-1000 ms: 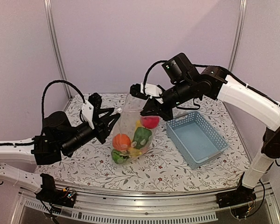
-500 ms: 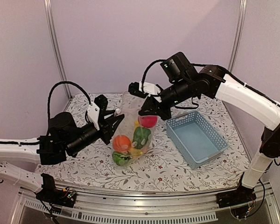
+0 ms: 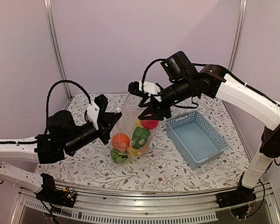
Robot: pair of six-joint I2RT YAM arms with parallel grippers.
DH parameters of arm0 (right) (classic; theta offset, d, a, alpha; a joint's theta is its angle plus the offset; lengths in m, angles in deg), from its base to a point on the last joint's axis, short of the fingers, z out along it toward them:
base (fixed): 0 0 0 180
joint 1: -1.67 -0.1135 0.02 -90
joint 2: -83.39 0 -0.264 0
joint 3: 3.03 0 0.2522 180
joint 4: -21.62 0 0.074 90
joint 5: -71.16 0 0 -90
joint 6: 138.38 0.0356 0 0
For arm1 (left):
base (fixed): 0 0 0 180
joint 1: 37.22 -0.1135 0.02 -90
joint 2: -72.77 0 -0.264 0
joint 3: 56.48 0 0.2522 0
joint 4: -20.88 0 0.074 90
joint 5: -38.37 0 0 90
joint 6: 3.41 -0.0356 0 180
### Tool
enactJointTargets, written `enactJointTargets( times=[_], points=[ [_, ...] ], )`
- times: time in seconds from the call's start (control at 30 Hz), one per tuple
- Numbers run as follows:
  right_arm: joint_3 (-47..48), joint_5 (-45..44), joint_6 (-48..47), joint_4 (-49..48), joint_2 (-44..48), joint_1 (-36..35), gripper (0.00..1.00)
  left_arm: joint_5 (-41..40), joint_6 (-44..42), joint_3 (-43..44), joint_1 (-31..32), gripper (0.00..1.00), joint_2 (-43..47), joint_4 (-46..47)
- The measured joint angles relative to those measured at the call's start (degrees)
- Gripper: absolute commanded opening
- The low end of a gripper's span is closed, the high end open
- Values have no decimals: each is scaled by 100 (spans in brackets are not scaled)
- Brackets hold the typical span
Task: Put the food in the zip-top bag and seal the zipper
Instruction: Pass from the right arm to the left
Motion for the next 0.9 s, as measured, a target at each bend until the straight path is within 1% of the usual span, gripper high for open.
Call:
enactJointTargets(
  times=[0.07, 0.17, 0.33, 0.43, 0.6, 0.9],
  points=[
    [17, -9, -142, -17, 15, 0, 57, 138, -76, 133, -4, 0, 39, -254],
    [22, -9, -358, -22, 109, 0, 57, 404, -223, 494, -4, 0, 44, -710],
    [103, 37, -739, -37, 402, 0, 52, 898, -468, 1222, -7, 0, -11, -1521],
    [221, 63, -890, -70, 546, 0, 50, 1163, -555, 1563, -7, 0, -118, -1836],
    [420, 293, -964, -120, 621, 2, 48, 1502, -590, 1740, -7, 0, -328, -2083],
    [433, 1180, -890, 46, 610, 0, 48, 1880, -575, 1891, -7, 0, -608, -2164]
  ],
)
